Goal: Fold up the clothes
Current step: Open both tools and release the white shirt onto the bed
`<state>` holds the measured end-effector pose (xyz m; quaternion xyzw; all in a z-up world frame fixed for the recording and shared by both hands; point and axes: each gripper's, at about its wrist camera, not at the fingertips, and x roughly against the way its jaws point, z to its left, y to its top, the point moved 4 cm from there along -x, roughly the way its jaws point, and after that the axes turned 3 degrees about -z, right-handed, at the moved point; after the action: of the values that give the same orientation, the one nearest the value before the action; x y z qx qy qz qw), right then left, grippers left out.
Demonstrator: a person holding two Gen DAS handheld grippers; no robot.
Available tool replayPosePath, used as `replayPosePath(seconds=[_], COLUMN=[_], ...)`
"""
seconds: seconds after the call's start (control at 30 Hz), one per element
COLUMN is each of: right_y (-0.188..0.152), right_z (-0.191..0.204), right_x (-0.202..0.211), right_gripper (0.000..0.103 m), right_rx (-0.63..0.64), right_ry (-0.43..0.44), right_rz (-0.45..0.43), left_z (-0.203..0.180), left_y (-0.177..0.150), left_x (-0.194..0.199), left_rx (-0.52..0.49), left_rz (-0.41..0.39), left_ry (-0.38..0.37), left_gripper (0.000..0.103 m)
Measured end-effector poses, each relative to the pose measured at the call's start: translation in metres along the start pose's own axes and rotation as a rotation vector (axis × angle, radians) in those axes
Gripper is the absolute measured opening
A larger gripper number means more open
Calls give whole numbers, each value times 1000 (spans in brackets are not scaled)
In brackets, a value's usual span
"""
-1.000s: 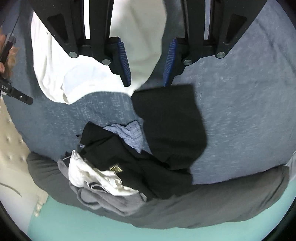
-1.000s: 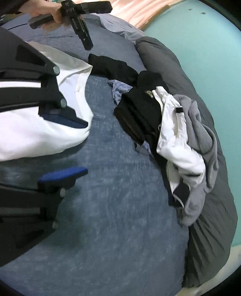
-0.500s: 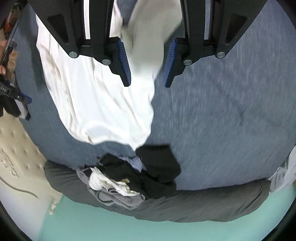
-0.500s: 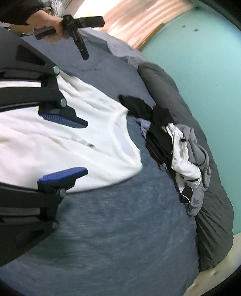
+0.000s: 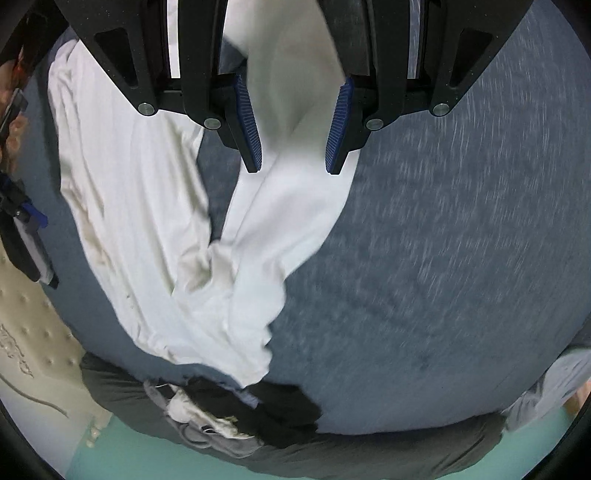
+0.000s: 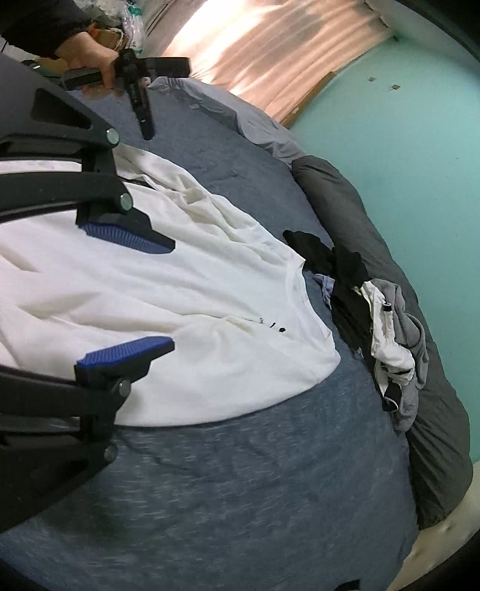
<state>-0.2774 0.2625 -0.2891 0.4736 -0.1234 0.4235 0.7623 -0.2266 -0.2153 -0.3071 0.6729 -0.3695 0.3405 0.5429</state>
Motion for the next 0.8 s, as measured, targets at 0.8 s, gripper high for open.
replayPosePath(seconds=[0.8], right_y=[-25], right_z=[-6], right_x=[5], right_gripper=[47], right_rx=[-9], right_ry=[81], right_rz=[-86], left_z=[28], left_y=[-87], left_x=[3], left_rx=[208], left_rz=[92], left_ry=[13], left_gripper=[39])
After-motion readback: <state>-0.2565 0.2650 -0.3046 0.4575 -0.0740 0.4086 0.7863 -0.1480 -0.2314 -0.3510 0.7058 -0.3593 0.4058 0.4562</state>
